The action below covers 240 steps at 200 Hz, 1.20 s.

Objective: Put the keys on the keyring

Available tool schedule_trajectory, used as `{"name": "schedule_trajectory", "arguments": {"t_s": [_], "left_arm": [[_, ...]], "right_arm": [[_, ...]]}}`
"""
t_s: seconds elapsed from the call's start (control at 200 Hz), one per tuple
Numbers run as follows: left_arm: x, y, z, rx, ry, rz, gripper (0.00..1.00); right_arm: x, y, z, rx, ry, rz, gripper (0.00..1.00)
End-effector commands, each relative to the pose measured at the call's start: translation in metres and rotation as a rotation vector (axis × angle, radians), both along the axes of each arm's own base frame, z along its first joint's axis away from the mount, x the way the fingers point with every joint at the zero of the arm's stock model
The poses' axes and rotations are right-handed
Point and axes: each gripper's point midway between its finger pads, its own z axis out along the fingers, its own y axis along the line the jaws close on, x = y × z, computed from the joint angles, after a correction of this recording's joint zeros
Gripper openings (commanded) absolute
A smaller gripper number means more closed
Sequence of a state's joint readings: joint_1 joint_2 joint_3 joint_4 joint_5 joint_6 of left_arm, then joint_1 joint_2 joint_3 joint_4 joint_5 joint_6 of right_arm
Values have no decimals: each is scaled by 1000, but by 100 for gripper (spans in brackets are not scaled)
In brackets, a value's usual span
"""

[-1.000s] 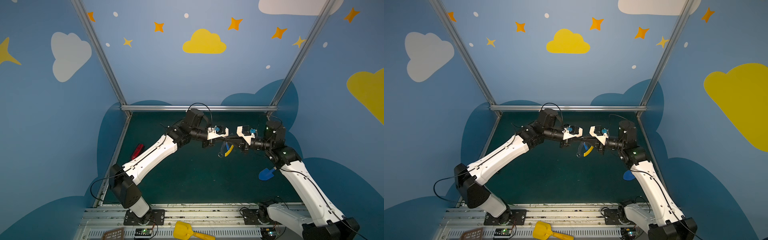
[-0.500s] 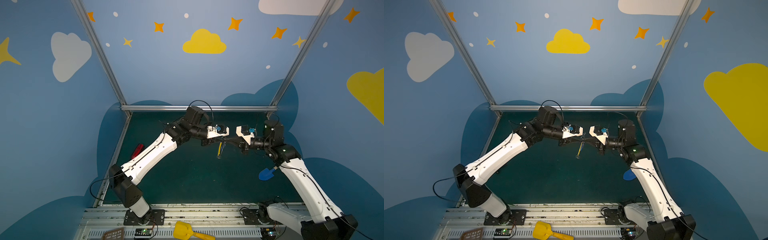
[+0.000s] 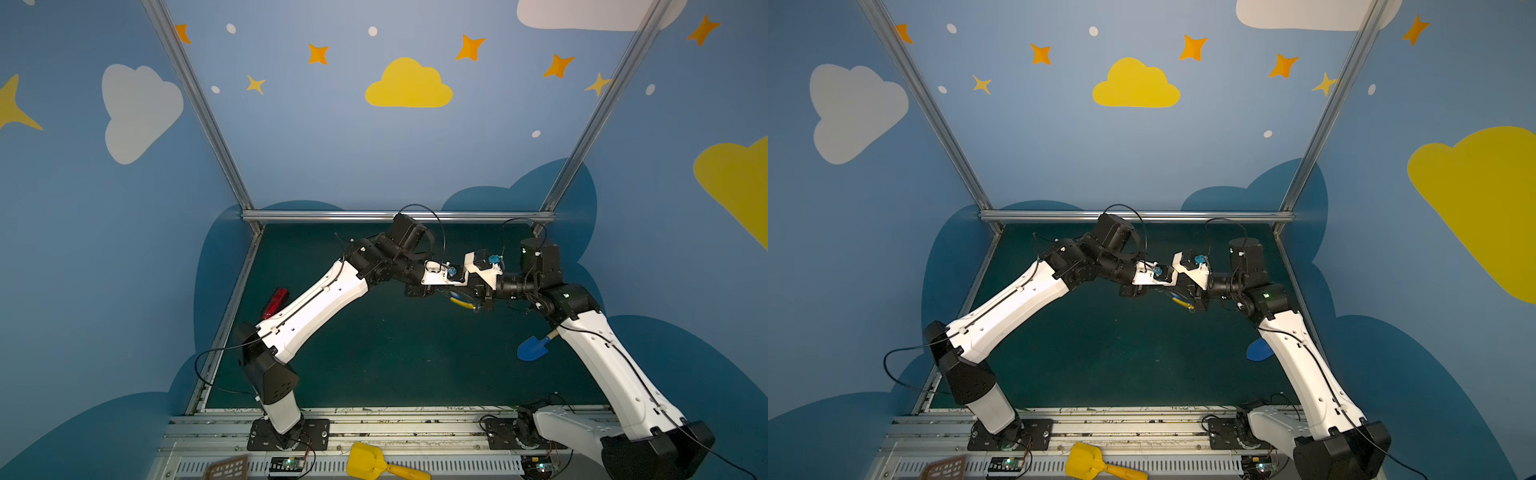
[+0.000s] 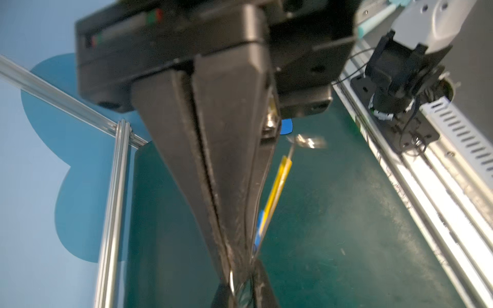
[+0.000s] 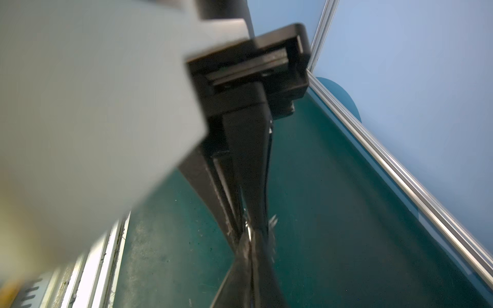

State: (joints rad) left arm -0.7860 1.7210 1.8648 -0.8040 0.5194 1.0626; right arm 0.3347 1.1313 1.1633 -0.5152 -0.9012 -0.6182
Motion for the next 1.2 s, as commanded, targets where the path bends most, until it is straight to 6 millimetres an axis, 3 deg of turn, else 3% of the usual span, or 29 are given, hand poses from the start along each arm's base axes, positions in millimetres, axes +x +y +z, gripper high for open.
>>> {"name": "schedule_trajectory", "arguments": {"t_s": [0.0, 0.17, 0.391, 0.551, 0.736, 0.956, 1.197], "left_arm": [[0, 3, -4, 35, 1, 12, 5], [3, 1, 2, 9, -5, 22, 3], [3, 2, 11, -49, -10, 27, 3], [-1, 3, 21, -114, -5, 3, 3], [-3, 8, 30, -196, -8, -10, 3], [-5, 7, 30, -197, -11, -32, 3], [-5, 6, 28, -164, -37, -43, 3]], "right_arm": [[-3, 3, 15, 8, -43, 20, 0], [-1, 3, 11, 6, -55, 1, 0], [7, -7, 16, 46, -112, -72, 21], [5, -8, 12, 56, -109, -61, 29], [-2, -7, 15, 96, -113, -20, 28], [-17, 0, 25, 148, -106, 93, 26], [-20, 4, 21, 147, -60, 139, 21]]}}
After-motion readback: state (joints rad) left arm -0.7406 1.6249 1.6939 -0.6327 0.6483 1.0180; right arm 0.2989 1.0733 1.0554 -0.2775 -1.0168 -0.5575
